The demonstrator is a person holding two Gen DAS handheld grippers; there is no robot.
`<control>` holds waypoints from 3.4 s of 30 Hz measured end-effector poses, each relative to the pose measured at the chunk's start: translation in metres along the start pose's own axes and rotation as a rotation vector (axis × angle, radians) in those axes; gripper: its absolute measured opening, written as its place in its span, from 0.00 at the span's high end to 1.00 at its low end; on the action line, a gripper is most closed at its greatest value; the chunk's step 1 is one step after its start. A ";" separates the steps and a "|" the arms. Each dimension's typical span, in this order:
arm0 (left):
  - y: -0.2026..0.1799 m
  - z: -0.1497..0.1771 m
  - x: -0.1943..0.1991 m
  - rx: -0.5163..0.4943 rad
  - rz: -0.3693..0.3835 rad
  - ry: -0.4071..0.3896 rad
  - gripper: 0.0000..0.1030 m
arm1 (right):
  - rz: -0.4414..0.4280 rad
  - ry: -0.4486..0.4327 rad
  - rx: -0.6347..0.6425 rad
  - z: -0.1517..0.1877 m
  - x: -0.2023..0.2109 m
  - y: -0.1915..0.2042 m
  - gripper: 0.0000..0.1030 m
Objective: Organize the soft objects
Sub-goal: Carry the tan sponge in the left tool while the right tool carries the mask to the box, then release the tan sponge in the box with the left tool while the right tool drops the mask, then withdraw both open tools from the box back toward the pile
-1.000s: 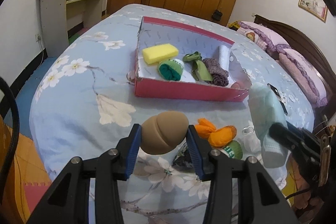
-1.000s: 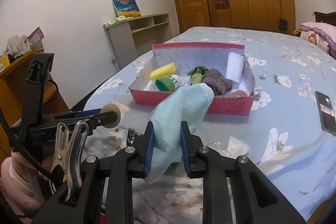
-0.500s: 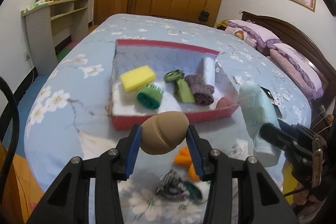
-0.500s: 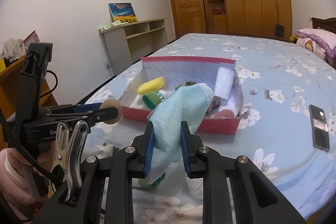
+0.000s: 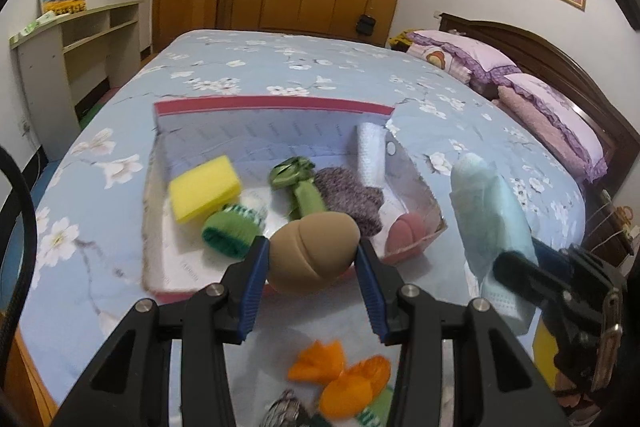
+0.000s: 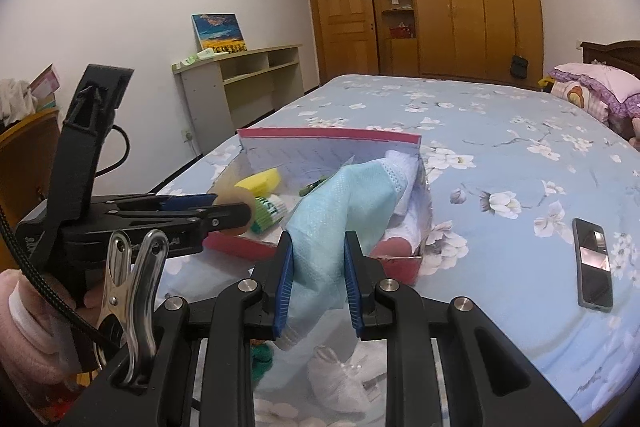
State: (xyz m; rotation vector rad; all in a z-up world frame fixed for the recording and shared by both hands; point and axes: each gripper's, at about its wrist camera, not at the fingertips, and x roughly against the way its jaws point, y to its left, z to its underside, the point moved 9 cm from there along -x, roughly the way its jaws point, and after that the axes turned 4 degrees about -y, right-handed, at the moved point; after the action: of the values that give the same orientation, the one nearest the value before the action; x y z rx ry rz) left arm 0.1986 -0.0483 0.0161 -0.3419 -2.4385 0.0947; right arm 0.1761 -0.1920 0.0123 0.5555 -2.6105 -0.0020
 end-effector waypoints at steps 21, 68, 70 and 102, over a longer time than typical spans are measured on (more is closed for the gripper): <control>0.004 0.008 -0.082 -0.011 -0.025 0.096 0.56 | 0.061 -0.017 0.030 -0.021 -0.035 -0.029 0.76; -0.002 0.010 -0.034 -0.017 -0.050 0.050 0.47 | 0.036 -0.017 -0.005 -0.020 -0.060 -0.049 0.59; -0.002 0.014 -0.028 -0.013 -0.047 0.054 0.48 | 0.037 -0.012 0.003 -0.016 -0.052 -0.043 0.59; -0.042 0.089 0.017 0.003 0.045 0.127 0.47 | 0.015 0.171 -0.078 0.096 0.008 -0.017 0.59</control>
State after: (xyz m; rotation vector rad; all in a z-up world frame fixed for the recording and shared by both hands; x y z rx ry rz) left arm 0.1211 -0.0826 -0.0363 -0.3898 -2.3056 0.0931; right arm 0.1330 -0.2199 -0.0713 0.4861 -2.4372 -0.0497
